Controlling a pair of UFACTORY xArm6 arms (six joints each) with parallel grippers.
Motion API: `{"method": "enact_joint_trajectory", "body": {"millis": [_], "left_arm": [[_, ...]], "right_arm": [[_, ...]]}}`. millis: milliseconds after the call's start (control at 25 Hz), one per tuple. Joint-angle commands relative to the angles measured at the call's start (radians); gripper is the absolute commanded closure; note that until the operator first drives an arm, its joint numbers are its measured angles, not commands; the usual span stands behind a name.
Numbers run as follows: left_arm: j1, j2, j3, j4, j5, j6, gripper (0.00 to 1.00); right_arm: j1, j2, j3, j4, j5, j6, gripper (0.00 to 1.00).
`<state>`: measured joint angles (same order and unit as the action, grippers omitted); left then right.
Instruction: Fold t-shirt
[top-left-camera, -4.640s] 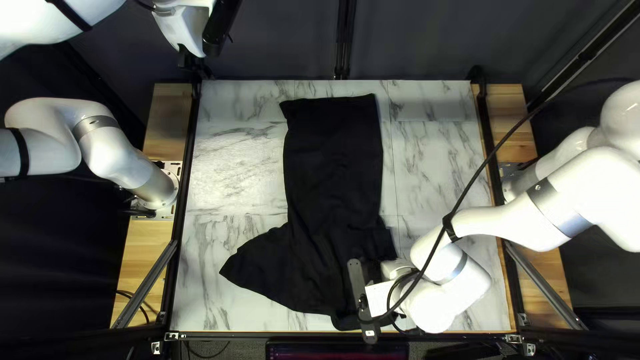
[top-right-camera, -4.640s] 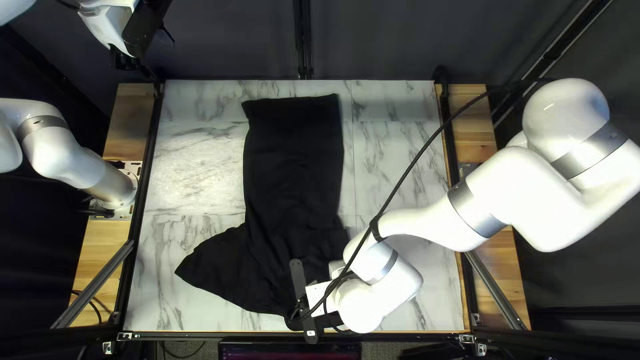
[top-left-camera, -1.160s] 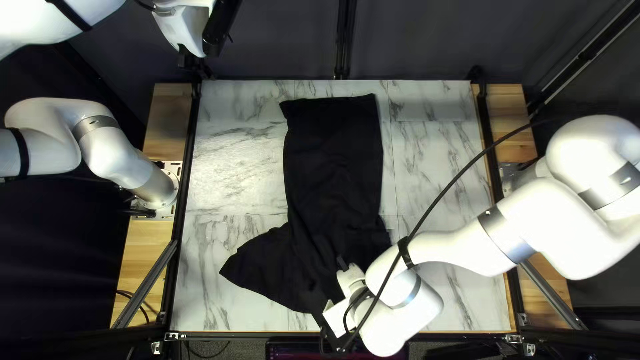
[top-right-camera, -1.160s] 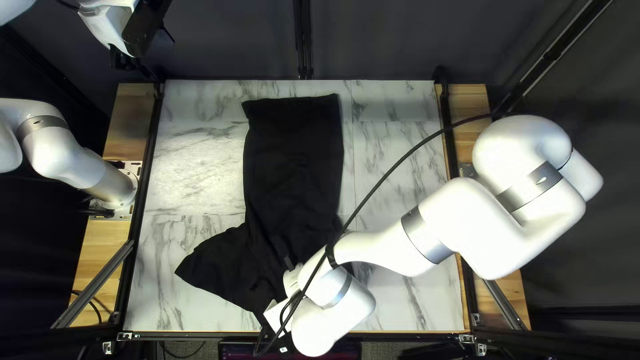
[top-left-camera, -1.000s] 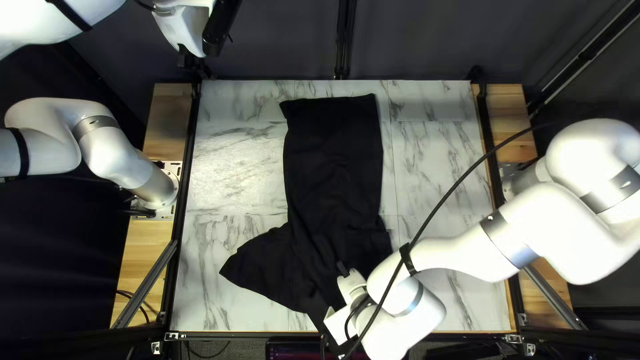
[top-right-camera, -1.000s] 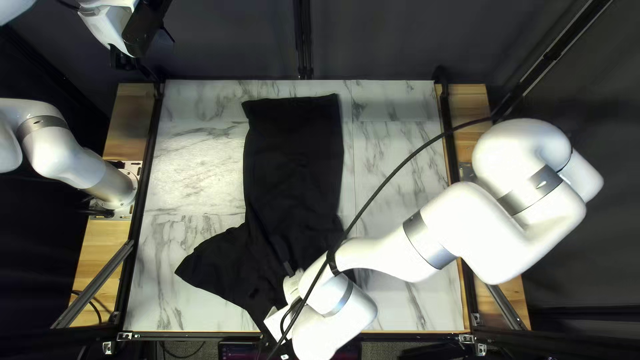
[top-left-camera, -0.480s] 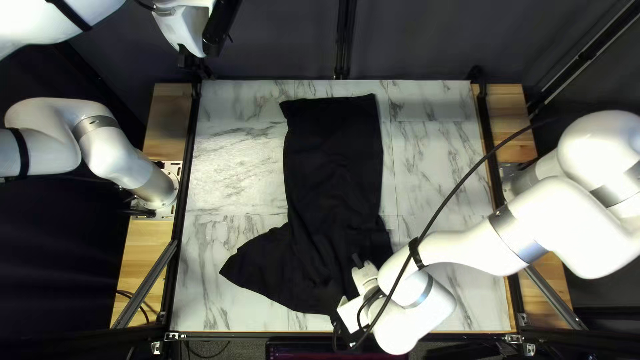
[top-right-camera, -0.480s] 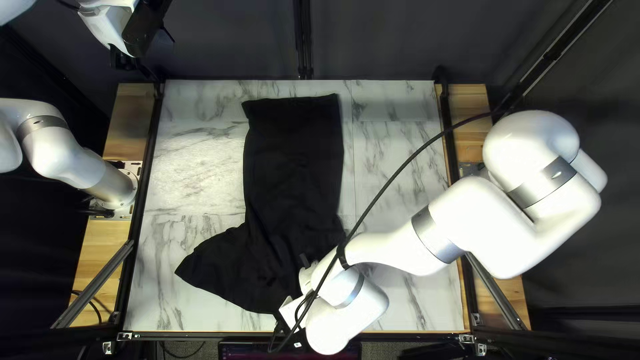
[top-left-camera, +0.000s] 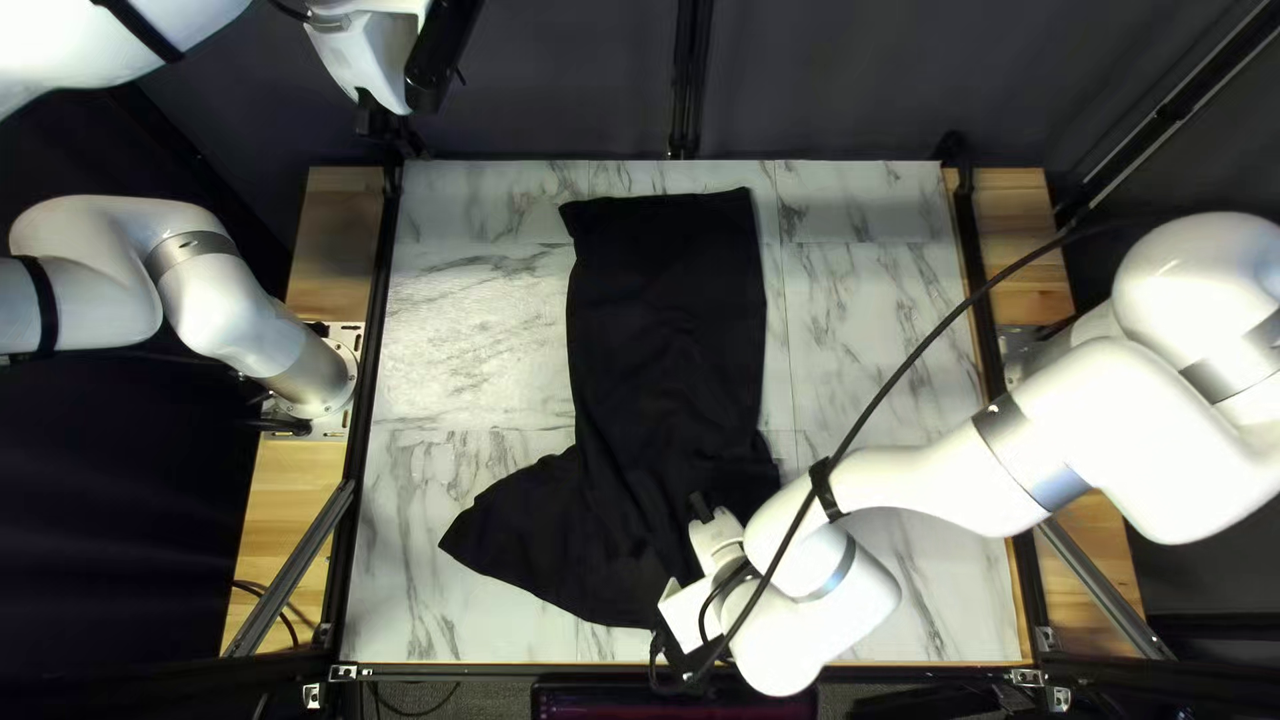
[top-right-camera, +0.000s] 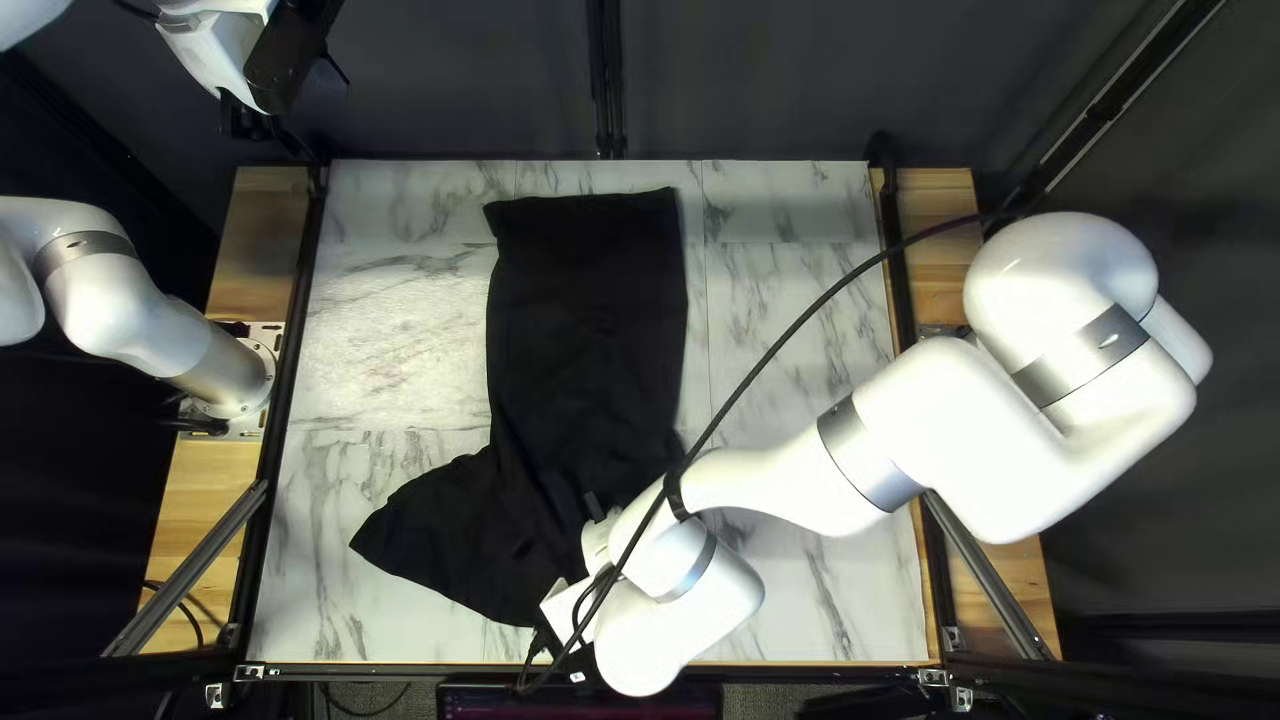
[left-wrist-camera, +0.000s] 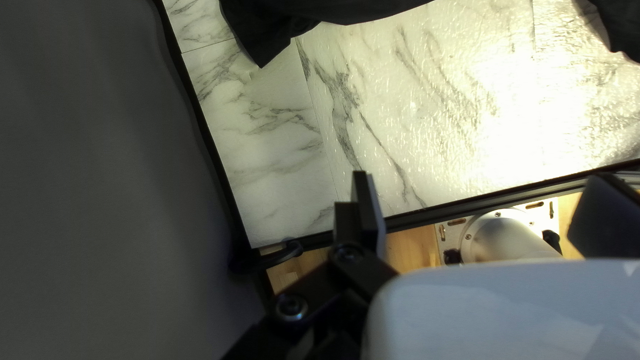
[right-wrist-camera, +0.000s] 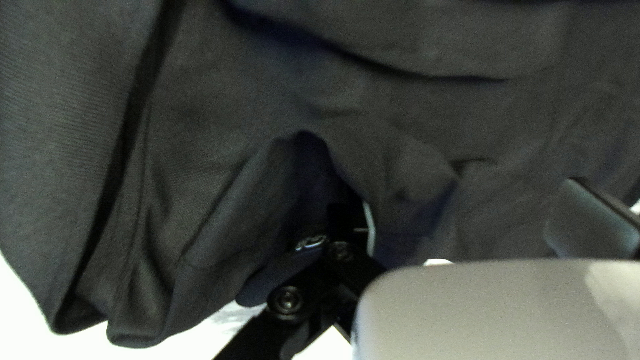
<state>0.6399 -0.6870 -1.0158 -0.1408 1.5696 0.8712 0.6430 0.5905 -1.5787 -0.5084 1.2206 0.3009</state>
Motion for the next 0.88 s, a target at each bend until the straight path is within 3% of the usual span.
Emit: {"method": "enact_joint_trajectory", "body": {"millis": [40,200,360,480,600,720,880], "left_arm": [[0.0,0.0,0.0,0.0,0.0,0.0,0.0],[0.0,0.0,0.0,0.0,0.0,0.0,0.0],[0.0,0.0,0.0,0.0,0.0,0.0,0.0],[0.0,0.0,0.0,0.0,0.0,0.0,0.0],[0.0,0.0,0.0,0.0,0.0,0.0,0.0],[0.0,0.0,0.0,0.0,0.0,0.0,0.0],[0.0,0.0,0.0,0.0,0.0,0.0,0.0]], "right_arm": [[0.013,0.016,-0.024,-0.004,0.01,-0.003,0.0],[0.018,0.02,-0.017,-0.001,0.005,0.006,0.0],[0.021,-0.038,0.061,0.002,-0.005,0.032,0.0],[-0.002,-0.142,0.148,0.031,-0.002,0.02,0.0],[-0.085,-0.244,0.201,0.128,0.028,-0.062,0.0],[-0.181,-0.335,0.293,0.237,-0.011,-0.15,0.0],[-0.256,-0.37,0.347,0.352,-0.053,-0.217,0.0]]}}
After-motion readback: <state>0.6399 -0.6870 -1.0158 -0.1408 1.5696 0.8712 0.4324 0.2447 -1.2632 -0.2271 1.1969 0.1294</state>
